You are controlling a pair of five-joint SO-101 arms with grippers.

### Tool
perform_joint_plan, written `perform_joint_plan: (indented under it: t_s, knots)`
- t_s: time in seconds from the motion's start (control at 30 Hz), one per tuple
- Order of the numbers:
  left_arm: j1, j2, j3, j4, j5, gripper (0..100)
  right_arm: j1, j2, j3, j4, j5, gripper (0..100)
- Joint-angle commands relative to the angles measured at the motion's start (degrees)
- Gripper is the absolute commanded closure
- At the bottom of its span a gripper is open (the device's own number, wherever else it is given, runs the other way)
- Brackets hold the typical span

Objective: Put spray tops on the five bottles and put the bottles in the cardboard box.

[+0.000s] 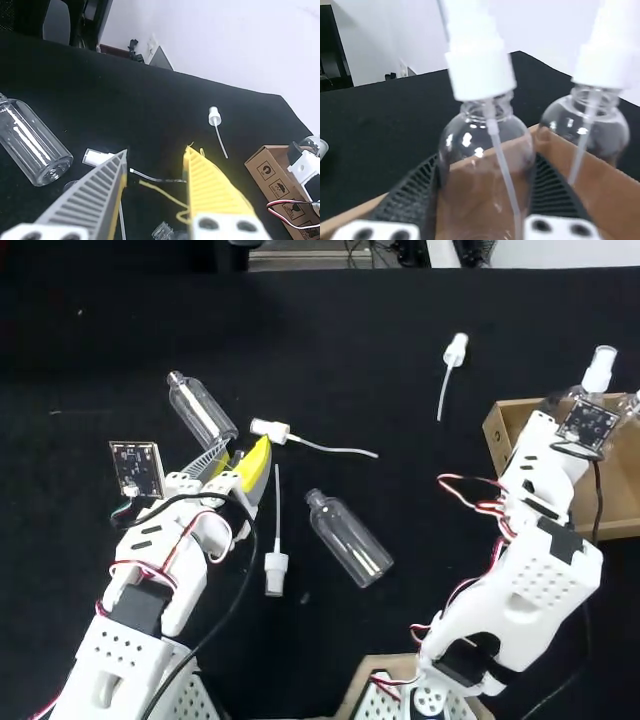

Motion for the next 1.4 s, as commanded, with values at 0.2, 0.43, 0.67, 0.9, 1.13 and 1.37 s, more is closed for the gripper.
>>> perform_joint_plan:
  t_s: [0.2,0.43,0.67,0.9,1.13,1.37]
  knots:
    - [-0.57,-0.88,-0.75,-1.32,0.53,83,-1.76,-0.92,-3.21,-1.14,0.88,74.0]
    - [-0.57,-0.88,-0.75,-1.32,0.53,83,-2.81,-7.25,0.57,-0.97,0.88,74.0]
    - [-0.57,-0.88,-0.22,-1.41,0.53,83,-3.34,-14.81,5.76,-0.97,0.88,74.0]
    - [-0.48,-0.88,0.04,-1.41,0.53,83,-2.90,-21.76,9.10,3.96,0.88,74.0]
    - [-0.57,-0.88,0.04,-0.97,0.53,83,-2.81,-34.51,9.36,22.68,0.97,74.0]
    - [-0.66,-0.88,0.04,-0.88,0.53,83,-0.35,-46.11,9.36,42.90,0.97,74.0]
